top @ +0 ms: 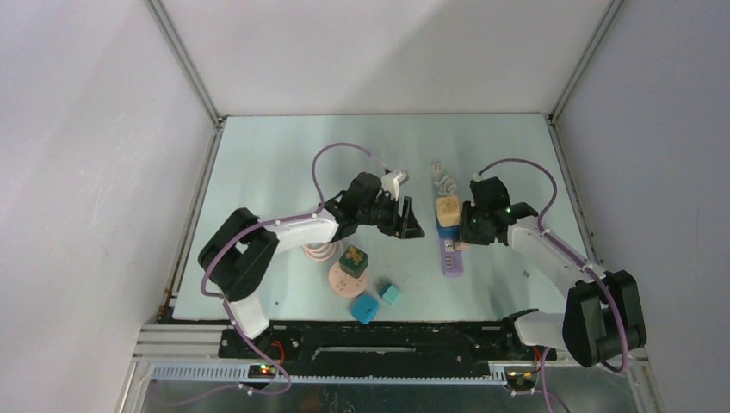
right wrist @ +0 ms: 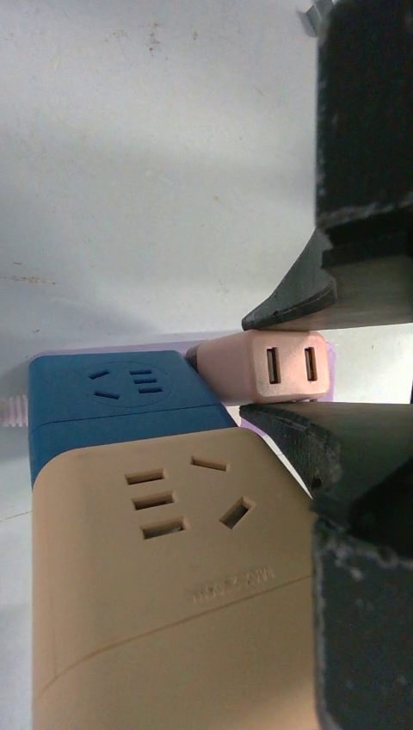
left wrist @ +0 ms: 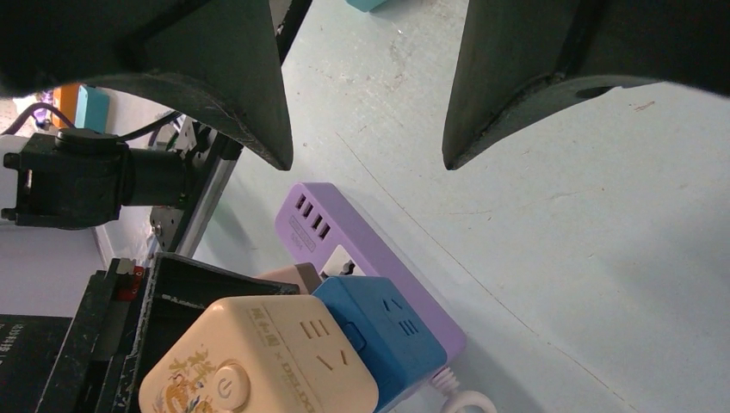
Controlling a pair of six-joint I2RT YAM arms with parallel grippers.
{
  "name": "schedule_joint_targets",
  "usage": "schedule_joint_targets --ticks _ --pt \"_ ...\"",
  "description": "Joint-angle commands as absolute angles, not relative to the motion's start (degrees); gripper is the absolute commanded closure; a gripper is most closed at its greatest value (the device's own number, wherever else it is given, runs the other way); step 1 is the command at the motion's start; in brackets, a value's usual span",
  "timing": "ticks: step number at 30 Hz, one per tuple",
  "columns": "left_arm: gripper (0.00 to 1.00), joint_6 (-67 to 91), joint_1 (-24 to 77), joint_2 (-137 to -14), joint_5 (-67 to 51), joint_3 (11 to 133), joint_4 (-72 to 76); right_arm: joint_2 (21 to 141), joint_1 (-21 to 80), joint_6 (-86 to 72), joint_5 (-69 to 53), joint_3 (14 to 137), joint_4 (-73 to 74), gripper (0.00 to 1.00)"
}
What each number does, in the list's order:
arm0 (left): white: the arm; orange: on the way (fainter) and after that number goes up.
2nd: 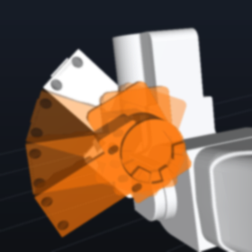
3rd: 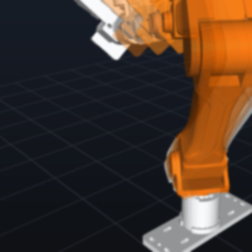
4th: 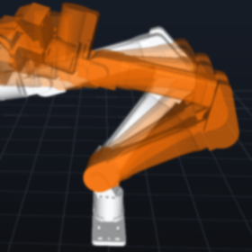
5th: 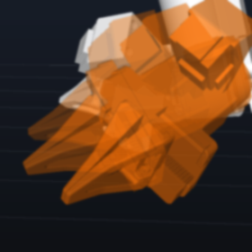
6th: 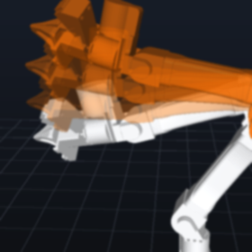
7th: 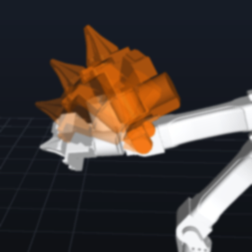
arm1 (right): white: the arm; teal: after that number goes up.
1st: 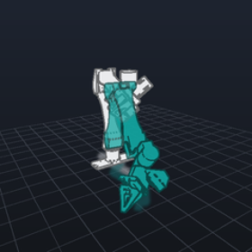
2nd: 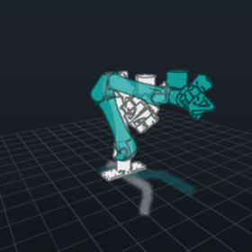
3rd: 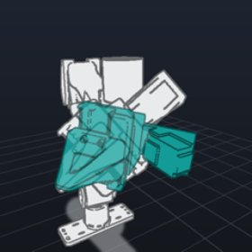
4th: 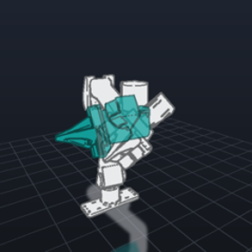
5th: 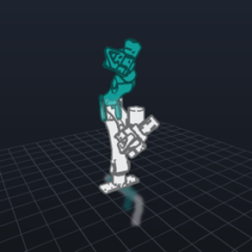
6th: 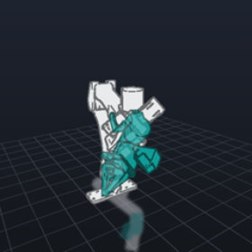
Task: Insert the plug
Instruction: Insert the plug into the socket.
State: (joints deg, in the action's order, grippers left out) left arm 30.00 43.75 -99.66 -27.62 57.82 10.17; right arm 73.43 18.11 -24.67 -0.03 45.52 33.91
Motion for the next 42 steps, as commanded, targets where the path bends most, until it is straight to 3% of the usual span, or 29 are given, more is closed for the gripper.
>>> schedule_joint_targets --ticks 1,11,15,22,35,42 --pt "0.32 30.0 44.0 -100.4 -28.4 61.5 11.4 76.4 18.0 -23.4 3.2 43.2 37.0 1.00" --pt "0.32 30.0 44.0 -101.0 -28.4 62.4 10.9 80.3 18.1 -22.5 1.3 44.2 37.9 1.00" --pt "0.31 29.8 44.0 -101.2 -28.3 63.0 10.1 77.1 18.1 -22.8 0.8 44.5 38.3 0.75" --pt "0.31 29.0 44.0 -101.7 -28.2 64.4 8.7 73.1 18.0 -23.2 -1.6 44.6 39.6 0.46" --pt "0.31 28.1 44.0 -102.2 -27.9 65.9 7.1 66.4 16.1 -23.2 -5.8 45.9 41.9 0.17" --pt "0.31 26.4 43.6 -103.3 -27.9 69.0 4.9 61.7 11.4 -22.7 -11.1 46.5 43.2 0.11"
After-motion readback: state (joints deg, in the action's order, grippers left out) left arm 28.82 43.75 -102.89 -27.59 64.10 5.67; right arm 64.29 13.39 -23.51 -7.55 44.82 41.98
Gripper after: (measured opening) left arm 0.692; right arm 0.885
